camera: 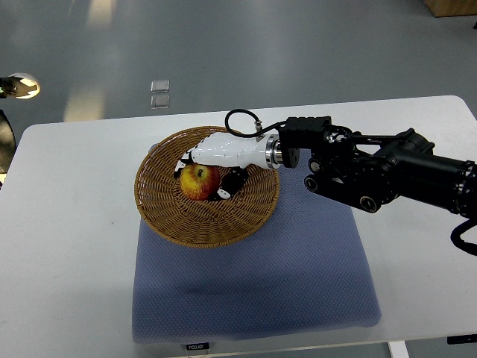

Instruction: Place red apple in basket with right hand

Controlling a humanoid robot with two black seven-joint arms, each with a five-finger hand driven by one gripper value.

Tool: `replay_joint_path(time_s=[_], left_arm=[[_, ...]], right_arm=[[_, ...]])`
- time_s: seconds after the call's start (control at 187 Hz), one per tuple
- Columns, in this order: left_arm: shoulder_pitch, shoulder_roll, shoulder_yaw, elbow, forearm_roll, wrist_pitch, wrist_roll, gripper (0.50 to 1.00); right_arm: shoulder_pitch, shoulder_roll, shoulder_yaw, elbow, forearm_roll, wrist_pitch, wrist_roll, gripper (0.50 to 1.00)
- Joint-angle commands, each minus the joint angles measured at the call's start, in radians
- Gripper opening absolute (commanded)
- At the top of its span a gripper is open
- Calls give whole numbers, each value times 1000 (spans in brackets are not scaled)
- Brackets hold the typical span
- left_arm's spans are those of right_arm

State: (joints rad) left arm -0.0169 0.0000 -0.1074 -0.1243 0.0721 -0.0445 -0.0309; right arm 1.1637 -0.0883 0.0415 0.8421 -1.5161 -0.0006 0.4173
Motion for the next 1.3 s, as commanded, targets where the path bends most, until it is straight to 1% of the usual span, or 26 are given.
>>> replay_joint_path(time_s=[0.0,0.048,0.107,0.439,0.487,0.546,0.594,0.664,0.894,1.076,1.183,1.296], left_arm=[[0,0,0,0,0,0,0,1000],[0,0,0,0,0,0,0,1000],[0,0,0,0,0,0,0,1000],[0,0,0,0,0,0,0,1000],[0,0,0,0,0,0,0,1000],[0,0,0,0,0,0,0,1000],[0,0,0,0,0,0,0,1000],[0,0,0,0,0,0,0,1000],[0,0,0,0,0,0,-1,1000],[0,0,0,0,0,0,0,1000],[0,0,0,0,0,0,0,1000],[0,0,0,0,0,0,0,1000]], right_arm=[[-2,1,0,0,1,-2,0,817],[-6,-1,0,0,1,-2,0,827],[-10,-1,1,-1,1,-12,0,852],[-21,-1,35,-8,2,-16,-3,862],[-19,-4,37,-9,2,-18,-3,870],[-18,-10,52,-9,7,-19,-2,895],[-16,-16,71,-9,19,-19,-2,897],[-16,-22,109,-12,40,-13,-2,913],[-15,-70,153,-20,51,-13,6,917],[-22,-123,239,-20,93,-12,9,917],[-44,-142,304,-26,180,-9,11,917],[-78,-172,345,-31,335,-9,12,917]])
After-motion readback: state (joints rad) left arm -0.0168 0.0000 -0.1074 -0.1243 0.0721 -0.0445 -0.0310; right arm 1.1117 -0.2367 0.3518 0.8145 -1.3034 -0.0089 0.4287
